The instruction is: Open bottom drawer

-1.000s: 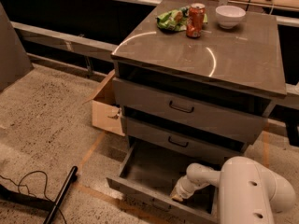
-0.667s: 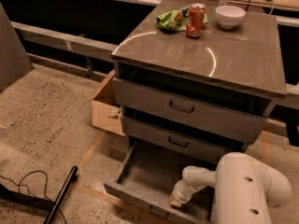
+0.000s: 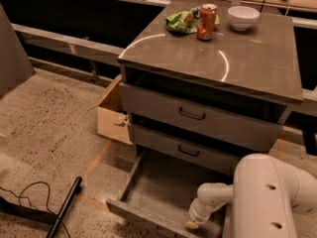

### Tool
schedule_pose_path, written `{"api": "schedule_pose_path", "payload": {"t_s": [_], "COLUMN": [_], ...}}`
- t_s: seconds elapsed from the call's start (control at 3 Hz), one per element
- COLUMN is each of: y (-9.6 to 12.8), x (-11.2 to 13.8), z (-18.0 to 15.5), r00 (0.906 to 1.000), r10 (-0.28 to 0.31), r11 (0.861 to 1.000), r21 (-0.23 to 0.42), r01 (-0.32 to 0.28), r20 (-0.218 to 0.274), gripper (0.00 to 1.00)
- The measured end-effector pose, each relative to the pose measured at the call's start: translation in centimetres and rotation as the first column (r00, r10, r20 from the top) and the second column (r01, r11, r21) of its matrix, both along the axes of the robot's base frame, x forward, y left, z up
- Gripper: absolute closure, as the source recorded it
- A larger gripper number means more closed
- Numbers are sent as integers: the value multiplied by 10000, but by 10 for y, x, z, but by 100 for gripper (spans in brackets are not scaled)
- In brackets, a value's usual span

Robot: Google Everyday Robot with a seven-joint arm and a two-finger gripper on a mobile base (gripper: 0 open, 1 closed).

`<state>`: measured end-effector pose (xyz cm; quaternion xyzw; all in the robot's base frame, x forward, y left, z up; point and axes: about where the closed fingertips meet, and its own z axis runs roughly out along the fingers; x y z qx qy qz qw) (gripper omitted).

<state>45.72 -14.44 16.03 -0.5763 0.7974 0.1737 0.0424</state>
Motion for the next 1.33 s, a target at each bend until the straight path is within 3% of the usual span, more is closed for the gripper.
{"api": "schedule_pose_path", "payload": {"t_s": [0.33,0.67,1.0,1.33], "y": [-46,-81,-84,-91], "x": [12,44,56,45], "z": [42,106,155,162], "r00": [9917,9679,9341,9070], "r10": [-629,-521,-1751,-2798], "r11": [9916,9717,9403,9000], "r21": [-1059,-2112,-2283,-2429], "r01": [748,1059,2524,3620], "r20": [1119,2459,3112,3148], "gripper": [100,100,84,59]}}
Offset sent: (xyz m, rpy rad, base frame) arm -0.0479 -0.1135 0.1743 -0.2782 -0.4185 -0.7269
